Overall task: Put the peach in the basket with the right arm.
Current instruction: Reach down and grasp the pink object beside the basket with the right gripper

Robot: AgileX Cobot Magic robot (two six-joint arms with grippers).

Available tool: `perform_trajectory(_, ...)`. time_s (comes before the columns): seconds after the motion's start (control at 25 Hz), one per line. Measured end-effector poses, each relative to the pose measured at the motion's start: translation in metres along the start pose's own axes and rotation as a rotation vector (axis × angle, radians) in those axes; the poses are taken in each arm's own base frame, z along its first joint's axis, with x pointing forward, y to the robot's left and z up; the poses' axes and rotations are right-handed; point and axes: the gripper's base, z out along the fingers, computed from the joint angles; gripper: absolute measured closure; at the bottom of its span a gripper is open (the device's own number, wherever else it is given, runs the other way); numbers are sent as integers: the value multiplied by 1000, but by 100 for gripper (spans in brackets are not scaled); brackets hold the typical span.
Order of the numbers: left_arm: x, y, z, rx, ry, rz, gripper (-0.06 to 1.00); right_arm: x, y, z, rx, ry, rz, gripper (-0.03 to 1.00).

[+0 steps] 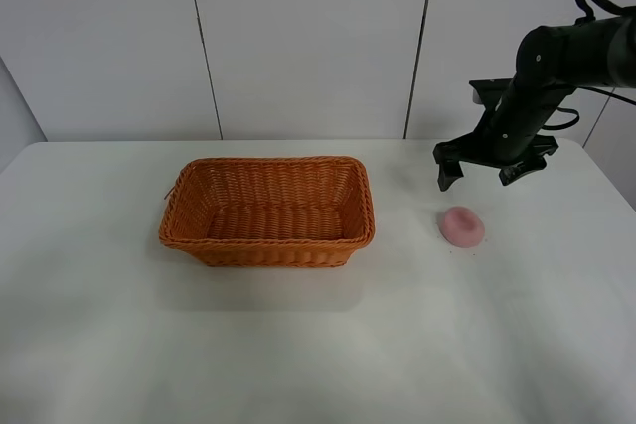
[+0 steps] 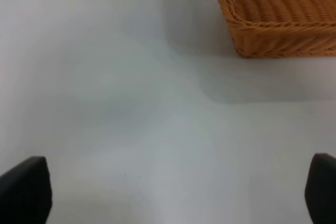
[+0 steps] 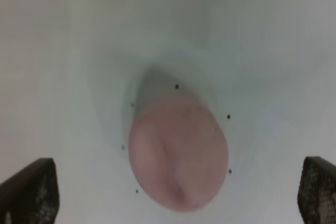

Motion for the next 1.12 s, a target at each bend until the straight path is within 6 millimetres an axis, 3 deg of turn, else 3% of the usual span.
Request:
perform_trajectory(0.12,0,0,0,0,0,0,-5,1,0,12,2,21,1,27)
perform_trajectory(0.44,0,0,0,0,0,0,-5,13,-1,73,10,154,4,27)
perform_trajectory(0.76,0,0,0,0,0,0,-5,15,-1,84,7,155,8,29)
perform_trajectory(0.88,0,0,0,0,0,0,-5,16,-1,88,7,171,10,39)
perform_trajectory(1.12,0,0,0,0,0,0,-5,15,-2,86,12,175,5,81)
